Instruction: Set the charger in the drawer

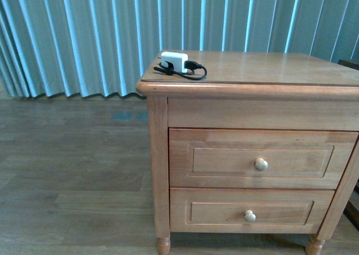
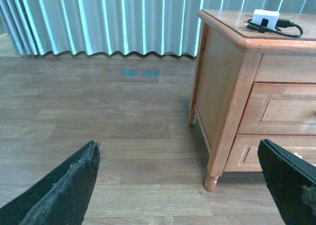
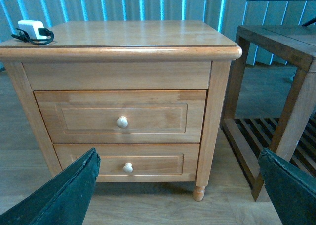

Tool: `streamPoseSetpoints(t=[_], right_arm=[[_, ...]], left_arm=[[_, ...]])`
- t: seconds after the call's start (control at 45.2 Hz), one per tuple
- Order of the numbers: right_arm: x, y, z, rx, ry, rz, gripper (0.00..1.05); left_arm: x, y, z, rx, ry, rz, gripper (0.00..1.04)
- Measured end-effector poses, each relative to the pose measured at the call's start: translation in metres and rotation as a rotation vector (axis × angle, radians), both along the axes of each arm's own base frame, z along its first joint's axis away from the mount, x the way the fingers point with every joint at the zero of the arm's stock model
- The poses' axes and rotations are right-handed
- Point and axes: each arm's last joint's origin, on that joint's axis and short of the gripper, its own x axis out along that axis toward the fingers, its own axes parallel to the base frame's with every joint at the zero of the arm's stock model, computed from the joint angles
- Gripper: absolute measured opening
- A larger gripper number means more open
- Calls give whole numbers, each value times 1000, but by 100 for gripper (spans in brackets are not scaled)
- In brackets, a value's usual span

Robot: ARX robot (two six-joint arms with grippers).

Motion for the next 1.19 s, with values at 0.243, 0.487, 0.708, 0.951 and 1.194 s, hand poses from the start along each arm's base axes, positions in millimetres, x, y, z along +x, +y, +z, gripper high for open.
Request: streamPoseSetpoints(t=[0.243, 0.487, 0.708, 0.951, 1.194], right_arm=[[0, 0, 0, 0, 0, 0, 96], [0, 0, 0, 0, 0, 0, 96], [0, 0, 0, 0, 0, 0, 96], [2, 3, -4, -52, 104, 212, 96], [24, 20, -6, -140, 169, 287, 96]], left_arm=[[0, 0, 0, 0, 0, 0, 99], [0, 0, 0, 0, 0, 0, 99], [0, 0, 0, 0, 0, 0, 99], [0, 0, 0, 0, 0, 0, 99], [0, 0, 0, 0, 0, 0, 99]])
